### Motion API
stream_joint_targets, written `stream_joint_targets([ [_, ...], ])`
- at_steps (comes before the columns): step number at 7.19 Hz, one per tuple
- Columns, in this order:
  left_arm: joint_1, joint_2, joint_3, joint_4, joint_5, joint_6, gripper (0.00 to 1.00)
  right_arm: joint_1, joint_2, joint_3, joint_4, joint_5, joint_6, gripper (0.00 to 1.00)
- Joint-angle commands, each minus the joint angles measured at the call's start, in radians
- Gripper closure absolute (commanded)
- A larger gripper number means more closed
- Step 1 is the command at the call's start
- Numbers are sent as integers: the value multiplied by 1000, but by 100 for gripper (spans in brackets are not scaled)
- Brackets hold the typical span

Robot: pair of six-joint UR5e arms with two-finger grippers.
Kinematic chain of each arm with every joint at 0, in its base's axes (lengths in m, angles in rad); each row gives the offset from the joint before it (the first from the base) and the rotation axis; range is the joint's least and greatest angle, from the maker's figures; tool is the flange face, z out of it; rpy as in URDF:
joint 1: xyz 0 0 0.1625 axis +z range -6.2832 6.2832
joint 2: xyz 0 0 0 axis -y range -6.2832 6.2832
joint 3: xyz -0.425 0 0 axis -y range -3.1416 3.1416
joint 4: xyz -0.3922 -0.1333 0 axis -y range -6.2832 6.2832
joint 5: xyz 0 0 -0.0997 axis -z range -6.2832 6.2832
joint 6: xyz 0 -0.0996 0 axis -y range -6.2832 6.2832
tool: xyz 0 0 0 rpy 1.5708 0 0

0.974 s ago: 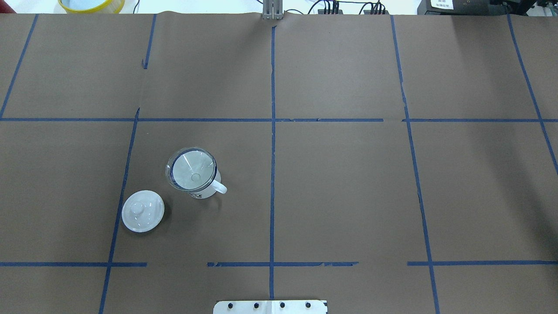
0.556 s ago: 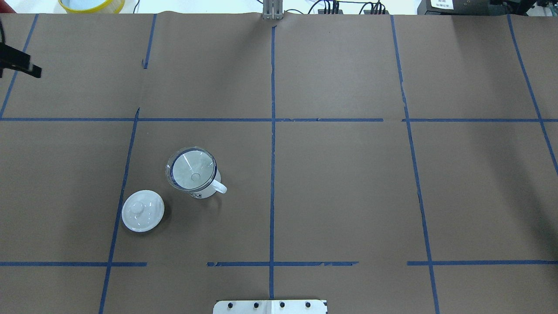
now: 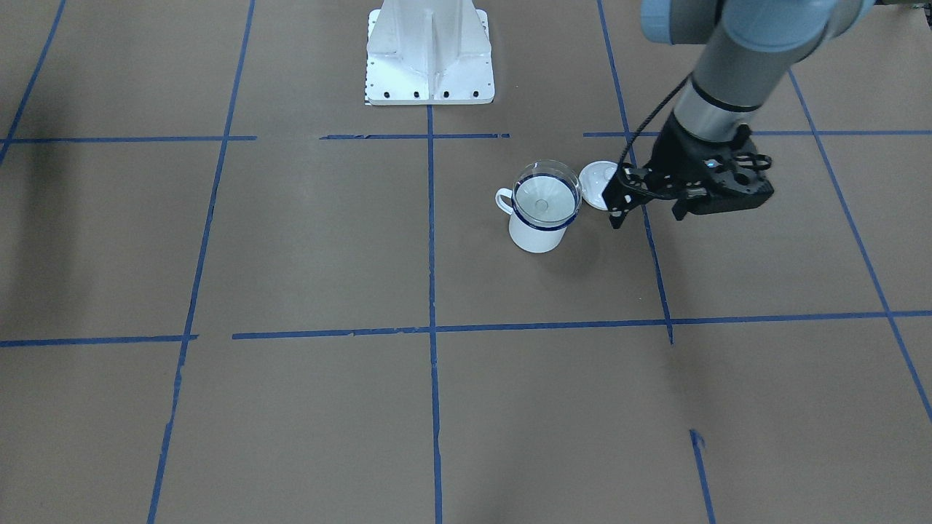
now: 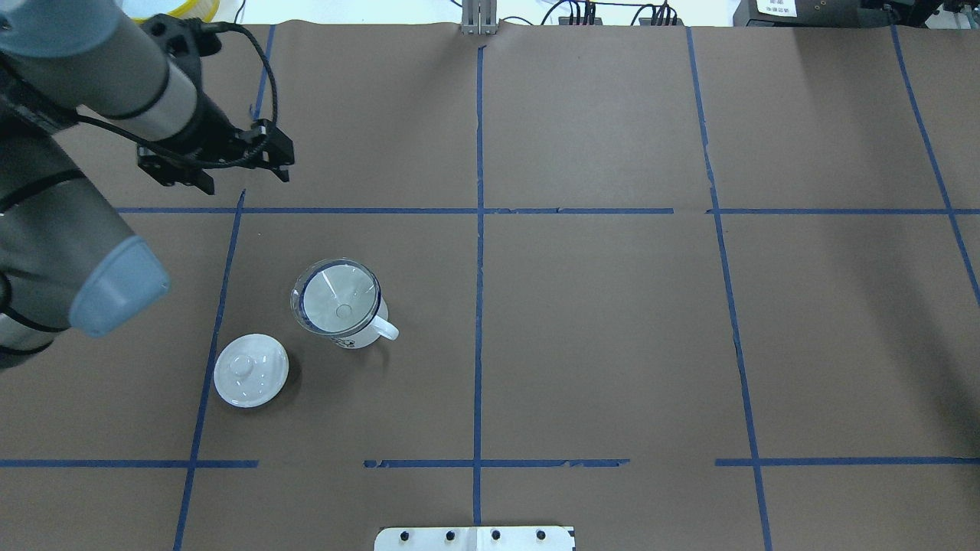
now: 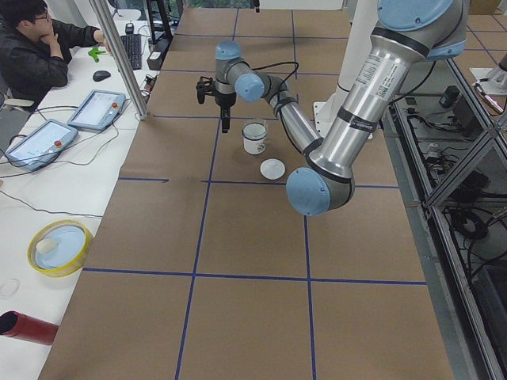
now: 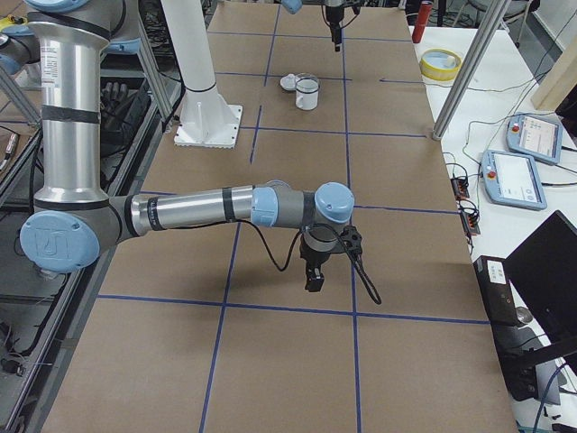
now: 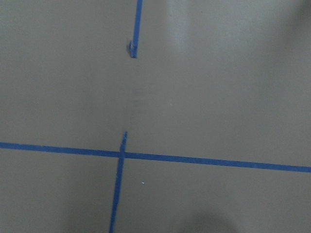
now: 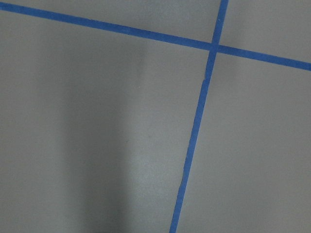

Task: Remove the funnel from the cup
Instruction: 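Move the left gripper over the clear glass funnel in the mug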

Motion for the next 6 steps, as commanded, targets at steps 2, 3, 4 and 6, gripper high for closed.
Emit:
stream_joint_targets([
  [2, 186, -118, 96, 17, 101, -186, 0, 0, 0, 0, 0, 0, 0, 0],
  [3, 209, -123, 104, 19, 106, -191, 0, 0, 0, 0, 0, 0, 0, 0],
  [4, 232, -124, 113, 19, 109, -193, 2, 0, 0, 0, 0, 0, 0, 0],
  [6, 248, -173, 179, 19, 109, -214, 29, 0, 0, 0, 0, 0, 1, 0],
])
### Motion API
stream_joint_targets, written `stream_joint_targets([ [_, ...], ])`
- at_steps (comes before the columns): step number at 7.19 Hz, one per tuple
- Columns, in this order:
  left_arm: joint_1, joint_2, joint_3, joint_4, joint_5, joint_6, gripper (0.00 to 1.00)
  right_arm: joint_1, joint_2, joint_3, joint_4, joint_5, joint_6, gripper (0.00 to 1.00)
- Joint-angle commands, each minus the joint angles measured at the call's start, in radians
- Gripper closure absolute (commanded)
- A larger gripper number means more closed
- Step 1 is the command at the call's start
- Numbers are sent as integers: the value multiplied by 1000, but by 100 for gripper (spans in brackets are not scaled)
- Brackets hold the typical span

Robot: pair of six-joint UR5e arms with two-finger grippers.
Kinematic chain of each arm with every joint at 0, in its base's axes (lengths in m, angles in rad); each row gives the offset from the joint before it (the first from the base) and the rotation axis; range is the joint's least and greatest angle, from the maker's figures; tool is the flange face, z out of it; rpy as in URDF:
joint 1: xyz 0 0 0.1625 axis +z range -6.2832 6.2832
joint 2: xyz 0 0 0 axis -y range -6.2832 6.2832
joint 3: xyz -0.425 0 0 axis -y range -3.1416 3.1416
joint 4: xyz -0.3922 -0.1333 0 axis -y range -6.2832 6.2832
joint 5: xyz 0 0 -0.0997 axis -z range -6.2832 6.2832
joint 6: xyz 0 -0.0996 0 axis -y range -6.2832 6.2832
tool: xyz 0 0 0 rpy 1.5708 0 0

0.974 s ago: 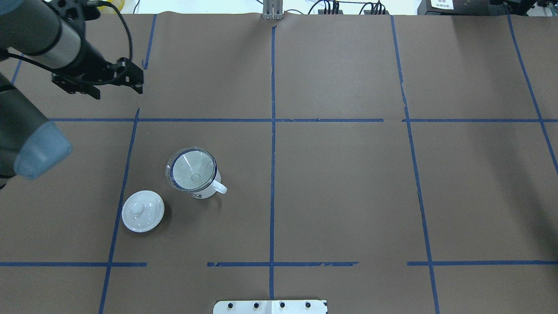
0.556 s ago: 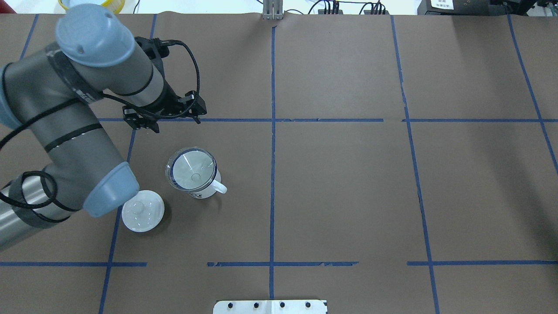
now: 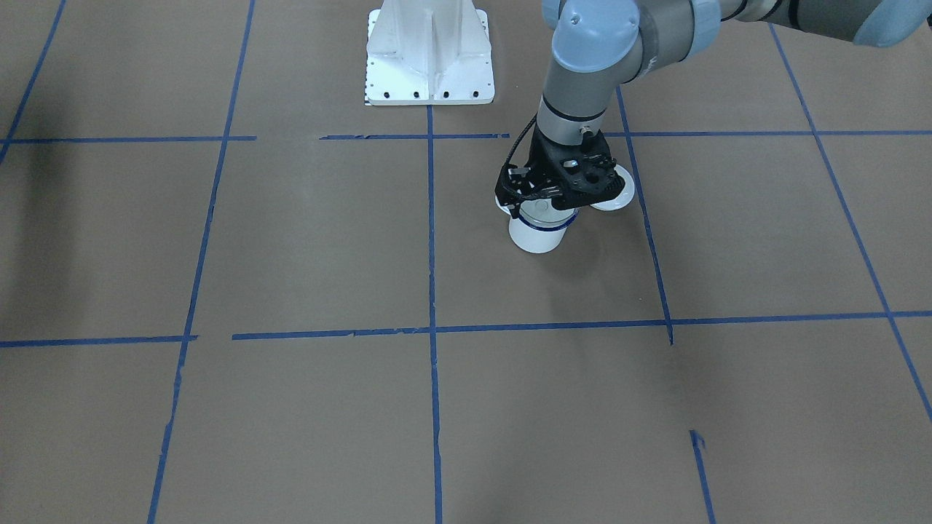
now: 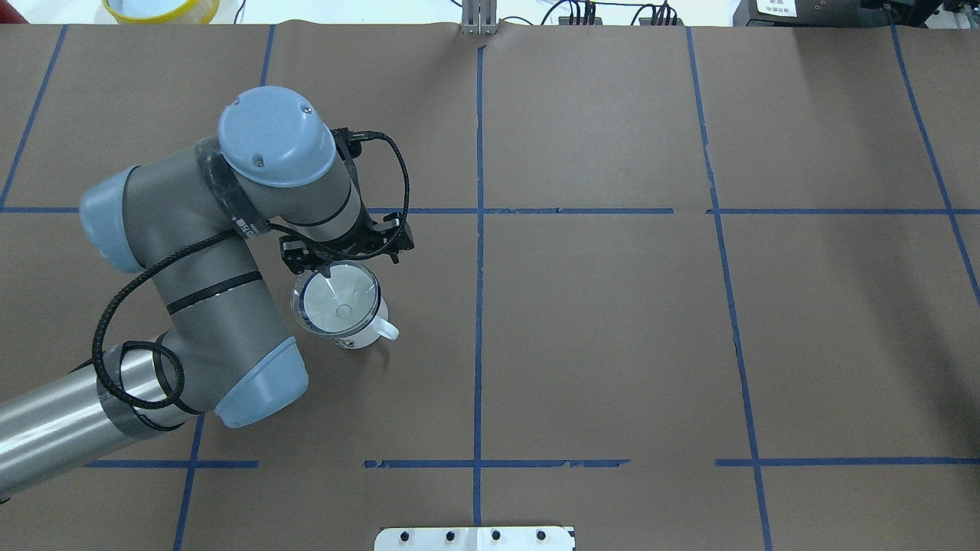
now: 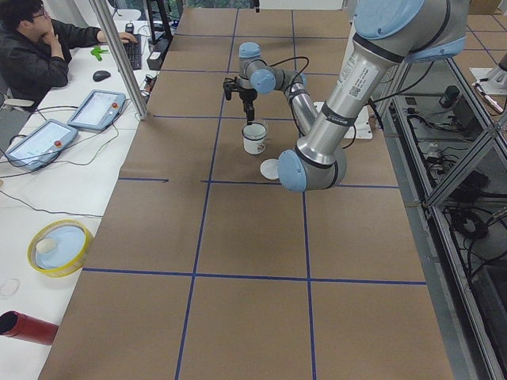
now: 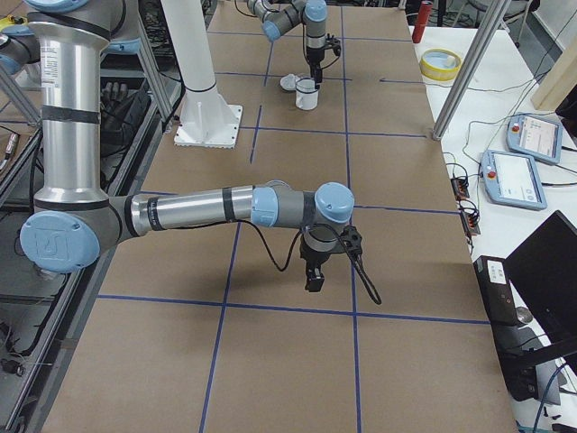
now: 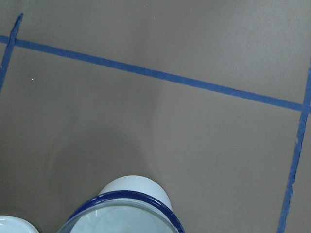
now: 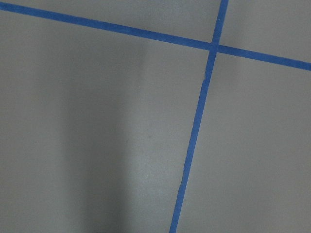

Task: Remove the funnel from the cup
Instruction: 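Move the left gripper over the clear glass funnel in the mug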

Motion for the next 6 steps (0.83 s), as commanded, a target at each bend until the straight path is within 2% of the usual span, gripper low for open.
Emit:
stream_joint_targets([
  [1, 16, -30, 41, -1, 1, -11, 41, 0, 0, 0, 0, 0, 0, 0],
  [3, 16, -21, 38, 4, 1, -11, 52, 0, 0, 0, 0, 0, 0, 0],
  [6, 17, -17, 30, 5, 1, -11, 58, 0, 0, 0, 0, 0, 0, 0],
])
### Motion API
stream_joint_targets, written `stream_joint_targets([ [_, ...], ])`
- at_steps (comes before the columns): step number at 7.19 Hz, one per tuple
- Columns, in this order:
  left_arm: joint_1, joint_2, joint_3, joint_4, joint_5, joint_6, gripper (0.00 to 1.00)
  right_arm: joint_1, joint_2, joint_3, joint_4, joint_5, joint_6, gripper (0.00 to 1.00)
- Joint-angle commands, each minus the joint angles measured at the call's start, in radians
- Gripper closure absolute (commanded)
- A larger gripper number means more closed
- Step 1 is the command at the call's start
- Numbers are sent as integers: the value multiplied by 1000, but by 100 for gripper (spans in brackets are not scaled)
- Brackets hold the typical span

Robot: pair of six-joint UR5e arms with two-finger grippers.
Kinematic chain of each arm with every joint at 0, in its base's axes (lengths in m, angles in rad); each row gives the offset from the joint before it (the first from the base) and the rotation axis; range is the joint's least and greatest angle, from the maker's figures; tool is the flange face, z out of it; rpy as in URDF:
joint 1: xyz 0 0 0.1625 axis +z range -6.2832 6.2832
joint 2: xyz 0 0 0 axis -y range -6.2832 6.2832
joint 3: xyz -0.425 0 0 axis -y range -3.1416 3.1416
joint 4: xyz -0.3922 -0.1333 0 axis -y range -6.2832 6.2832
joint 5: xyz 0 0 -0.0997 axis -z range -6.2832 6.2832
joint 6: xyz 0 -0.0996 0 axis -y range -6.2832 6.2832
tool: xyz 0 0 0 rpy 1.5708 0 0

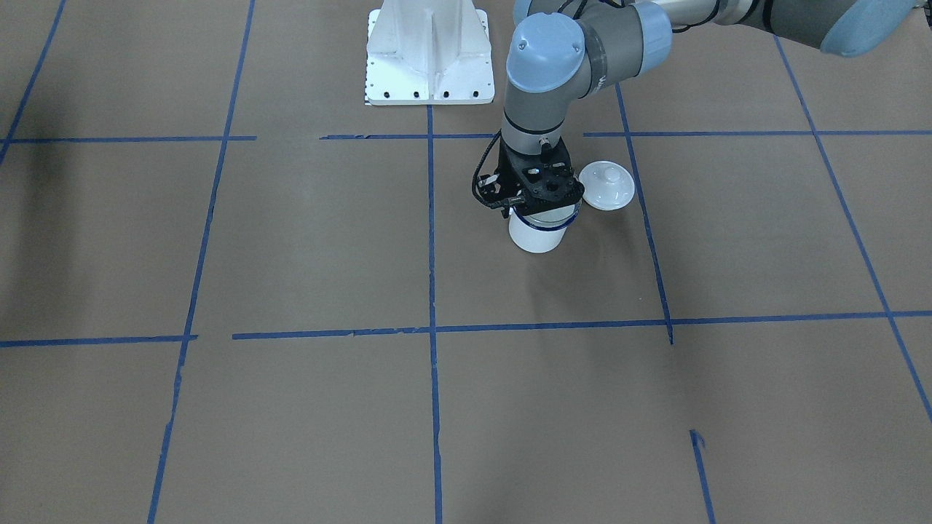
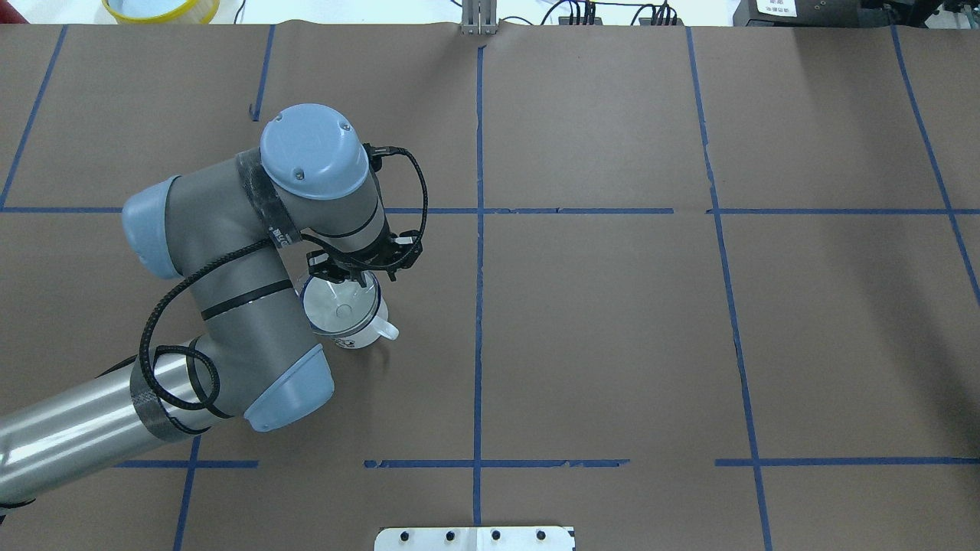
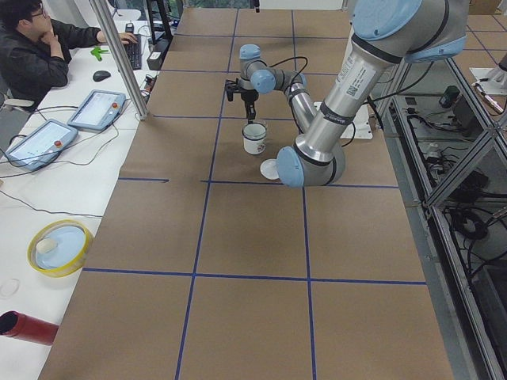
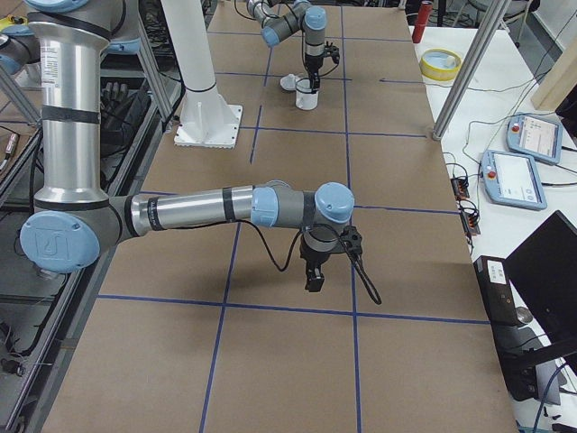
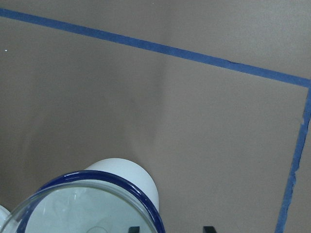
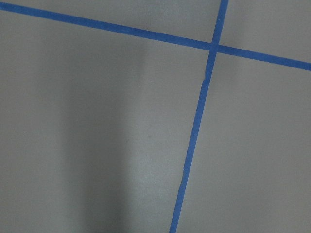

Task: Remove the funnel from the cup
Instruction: 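Lower the left gripper and close it on the funnel's rim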

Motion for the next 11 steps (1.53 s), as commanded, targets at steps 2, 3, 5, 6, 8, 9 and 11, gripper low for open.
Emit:
stream_joint_targets([
  [2, 1, 10, -7, 2, 0, 0, 82, 0, 0, 0, 0, 0, 0, 0],
  [3, 1, 10, -8, 14, 0, 1, 100, 0, 0, 0, 0, 0, 2, 0],
  [5, 1, 10, -75, 92, 0, 15, 100, 0, 0, 0, 0, 0, 0, 0],
  [6, 1, 8, -137, 144, 0, 17, 100, 0, 0, 0, 0, 0, 0, 0],
  [8, -7, -19, -246, 238, -3, -3, 100, 0, 0, 0, 0, 0, 2, 0],
  [9, -36, -27, -257, 234, 5, -135, 100, 0, 0, 0, 0, 0, 0, 0],
  [11, -102, -17, -207, 58, 164, -320, 100, 0, 0, 0, 0, 0, 0, 0],
])
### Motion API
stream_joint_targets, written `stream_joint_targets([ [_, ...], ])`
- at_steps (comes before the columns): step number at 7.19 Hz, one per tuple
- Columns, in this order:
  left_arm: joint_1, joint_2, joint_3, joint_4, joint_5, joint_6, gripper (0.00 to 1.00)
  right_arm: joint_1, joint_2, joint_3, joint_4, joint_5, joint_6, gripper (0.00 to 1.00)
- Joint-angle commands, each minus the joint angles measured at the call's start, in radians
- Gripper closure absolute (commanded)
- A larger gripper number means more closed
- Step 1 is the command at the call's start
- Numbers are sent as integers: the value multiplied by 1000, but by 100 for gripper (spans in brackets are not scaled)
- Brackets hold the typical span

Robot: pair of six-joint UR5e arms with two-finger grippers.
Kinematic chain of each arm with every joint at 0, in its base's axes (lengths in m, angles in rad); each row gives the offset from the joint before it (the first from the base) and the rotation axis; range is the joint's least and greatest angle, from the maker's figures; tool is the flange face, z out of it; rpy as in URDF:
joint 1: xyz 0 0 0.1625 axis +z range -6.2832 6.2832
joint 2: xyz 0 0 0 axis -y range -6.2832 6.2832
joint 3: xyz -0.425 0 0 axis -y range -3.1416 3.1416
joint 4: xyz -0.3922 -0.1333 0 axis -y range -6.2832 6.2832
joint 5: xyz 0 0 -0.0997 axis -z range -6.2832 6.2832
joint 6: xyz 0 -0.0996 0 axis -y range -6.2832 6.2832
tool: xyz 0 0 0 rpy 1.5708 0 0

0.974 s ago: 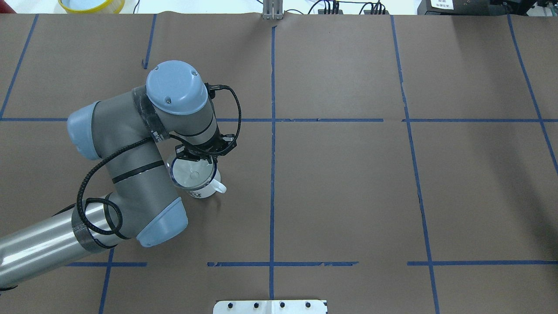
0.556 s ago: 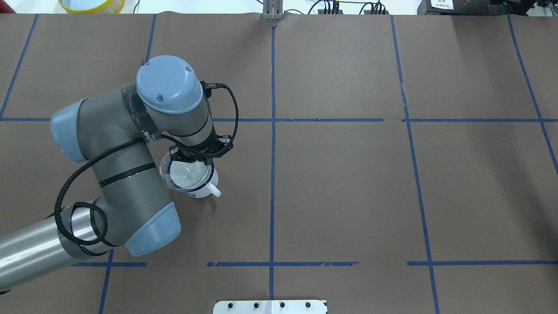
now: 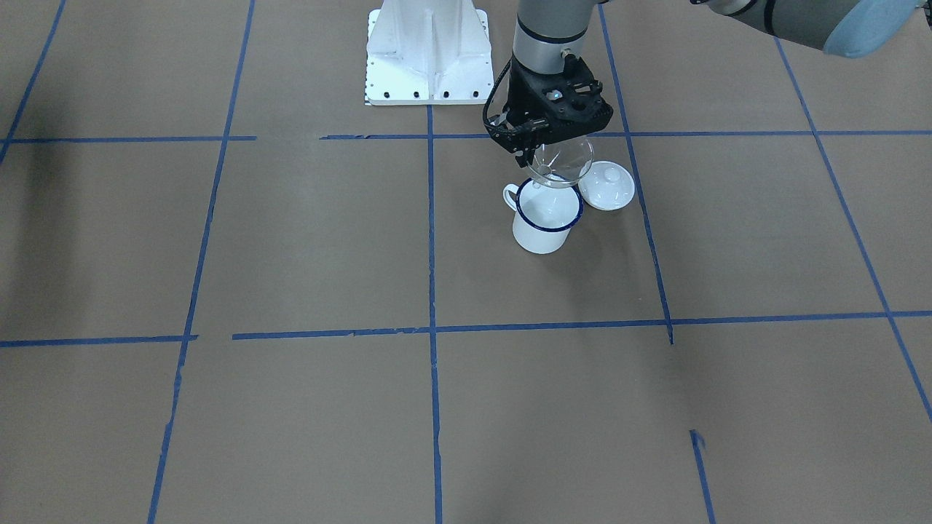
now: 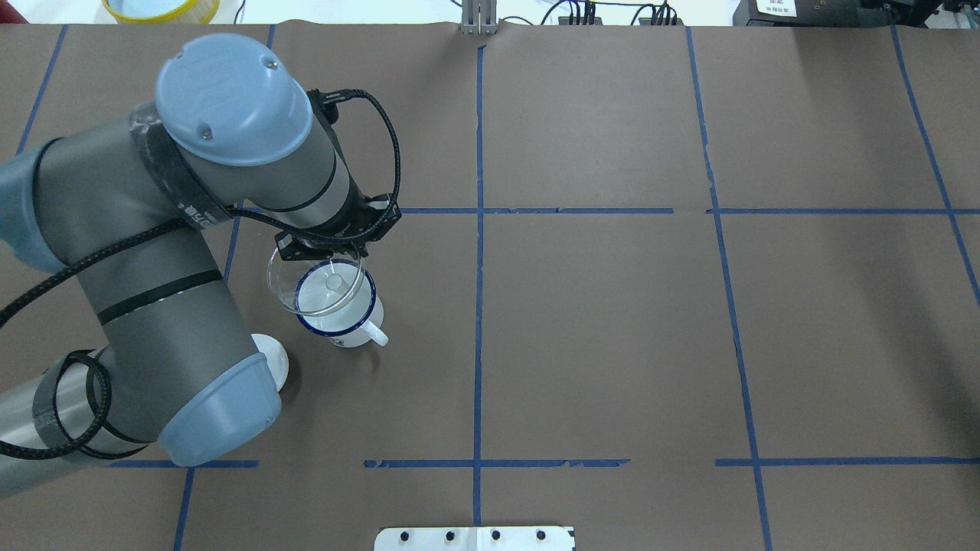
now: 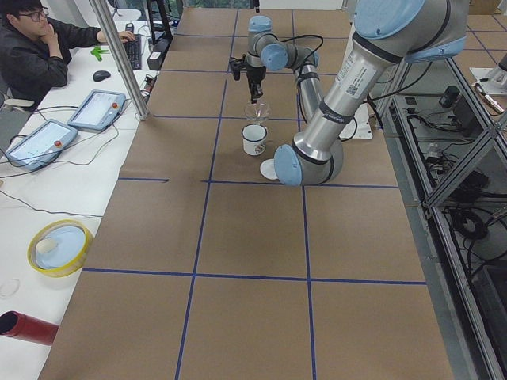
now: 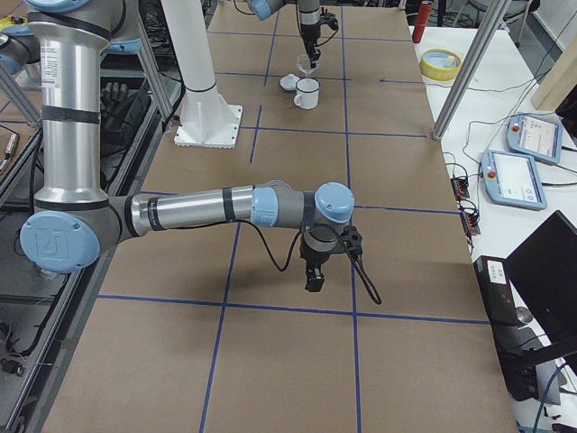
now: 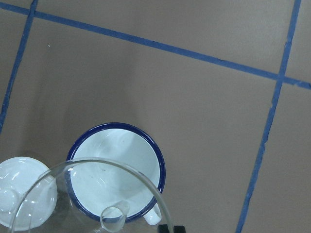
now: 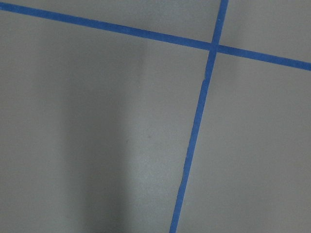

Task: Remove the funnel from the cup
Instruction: 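Lift the glass funnel up out of the white mug with the left gripper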

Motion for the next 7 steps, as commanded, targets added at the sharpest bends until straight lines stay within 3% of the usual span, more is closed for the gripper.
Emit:
stream_joint_targets([
  [1, -80, 7, 121, -239, 144, -249, 100, 0, 0, 0, 0, 0, 0, 0],
  [3, -91, 7, 374, -598, 387, -476, 100, 0, 0, 0, 0, 0, 1, 0],
  [5, -90, -5, 621, -854, 573, -692, 100, 0, 0, 0, 0, 0, 0, 0],
  [7, -85, -101, 866, -999, 634, -747, 100, 0, 0, 0, 0, 0, 0, 0],
])
